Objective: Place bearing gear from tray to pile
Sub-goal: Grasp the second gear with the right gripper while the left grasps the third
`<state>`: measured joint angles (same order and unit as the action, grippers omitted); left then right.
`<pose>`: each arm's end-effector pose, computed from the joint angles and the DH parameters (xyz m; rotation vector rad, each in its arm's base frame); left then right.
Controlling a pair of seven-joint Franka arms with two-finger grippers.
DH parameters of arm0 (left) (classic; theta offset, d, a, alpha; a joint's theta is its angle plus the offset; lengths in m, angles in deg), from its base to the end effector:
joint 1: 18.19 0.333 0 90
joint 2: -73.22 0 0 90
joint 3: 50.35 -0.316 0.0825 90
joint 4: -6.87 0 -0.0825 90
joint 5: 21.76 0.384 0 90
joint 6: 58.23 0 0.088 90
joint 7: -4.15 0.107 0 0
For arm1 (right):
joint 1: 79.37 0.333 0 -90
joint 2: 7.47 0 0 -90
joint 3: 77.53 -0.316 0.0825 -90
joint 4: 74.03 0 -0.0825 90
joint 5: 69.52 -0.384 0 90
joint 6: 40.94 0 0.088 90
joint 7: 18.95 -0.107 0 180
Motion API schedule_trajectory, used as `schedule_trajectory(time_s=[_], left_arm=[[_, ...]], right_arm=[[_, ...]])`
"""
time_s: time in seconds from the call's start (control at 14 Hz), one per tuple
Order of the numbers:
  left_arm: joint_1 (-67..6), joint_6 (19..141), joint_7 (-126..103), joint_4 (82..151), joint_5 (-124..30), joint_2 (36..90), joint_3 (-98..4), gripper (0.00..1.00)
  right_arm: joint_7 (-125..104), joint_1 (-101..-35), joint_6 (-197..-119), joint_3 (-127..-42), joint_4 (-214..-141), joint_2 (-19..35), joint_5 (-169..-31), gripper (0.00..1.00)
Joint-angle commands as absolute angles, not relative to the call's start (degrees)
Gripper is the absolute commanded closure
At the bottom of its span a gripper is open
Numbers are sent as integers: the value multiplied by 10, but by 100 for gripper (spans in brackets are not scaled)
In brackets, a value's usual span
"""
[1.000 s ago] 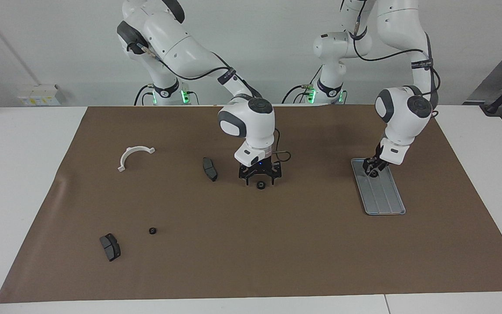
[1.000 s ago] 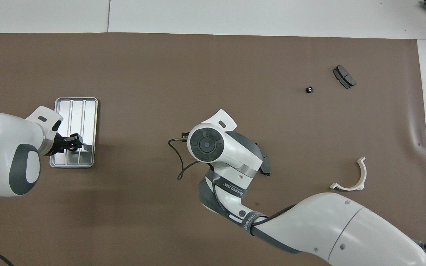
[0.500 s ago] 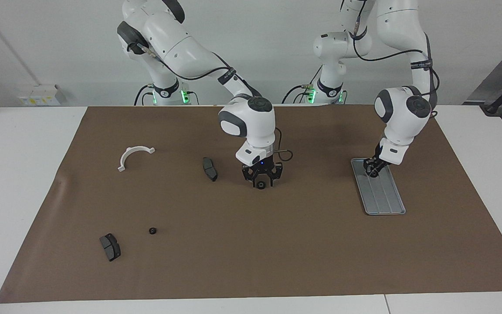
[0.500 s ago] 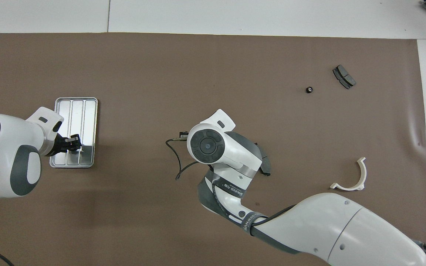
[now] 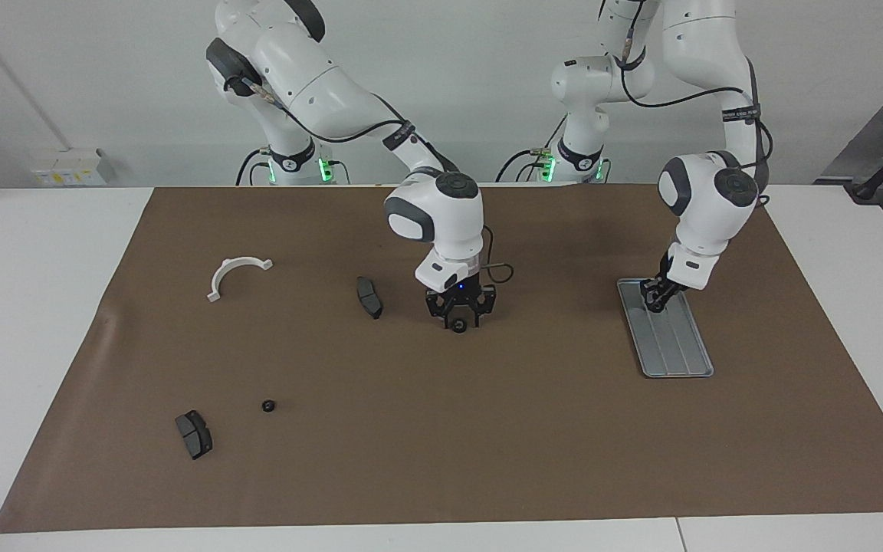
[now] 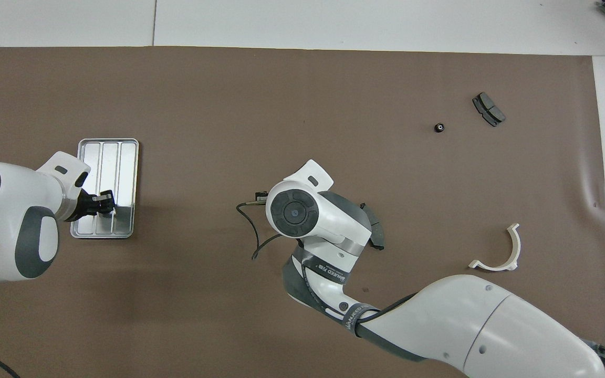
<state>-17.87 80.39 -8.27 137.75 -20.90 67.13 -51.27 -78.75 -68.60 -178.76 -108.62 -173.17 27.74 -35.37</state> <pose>0.5288 0.0115 0.3096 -3.1121 -0.3550 -0.0467 0.5379 0.4200 0.2830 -3.0702 0.0127 -0.3406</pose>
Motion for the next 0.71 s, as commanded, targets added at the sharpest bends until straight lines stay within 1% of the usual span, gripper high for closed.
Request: schedule_trajectory(time_s=[0.0,0.07,0.21,0.36,0.43,0.64], left_arm=[[-174,827,-76,1392,-211,671,-508,65],[-175,830,-76,1392,-211,667,-508,65],[-176,841,-76,1392,-211,661,-508,67],[-175,840,-75,1391,-211,658,-508,72],[-176,839,-73,1387,-211,658,-508,75],[-180,826,-74,1363,-211,649,-508,80]], right_arm=[[-797,-698,-1804,-1095,-1741,281,-335,71],[-797,-698,-1803,-1095,-1740,281,-335,100],[-798,-697,-1796,-1095,-1734,281,-336,100],[-798,-697,-1780,-1095,-1725,278,-338,100],[-798,-698,-1756,-1094,-1717,271,-341,100],[-788,-704,-1705,-1076,-1715,218,-356,100]])
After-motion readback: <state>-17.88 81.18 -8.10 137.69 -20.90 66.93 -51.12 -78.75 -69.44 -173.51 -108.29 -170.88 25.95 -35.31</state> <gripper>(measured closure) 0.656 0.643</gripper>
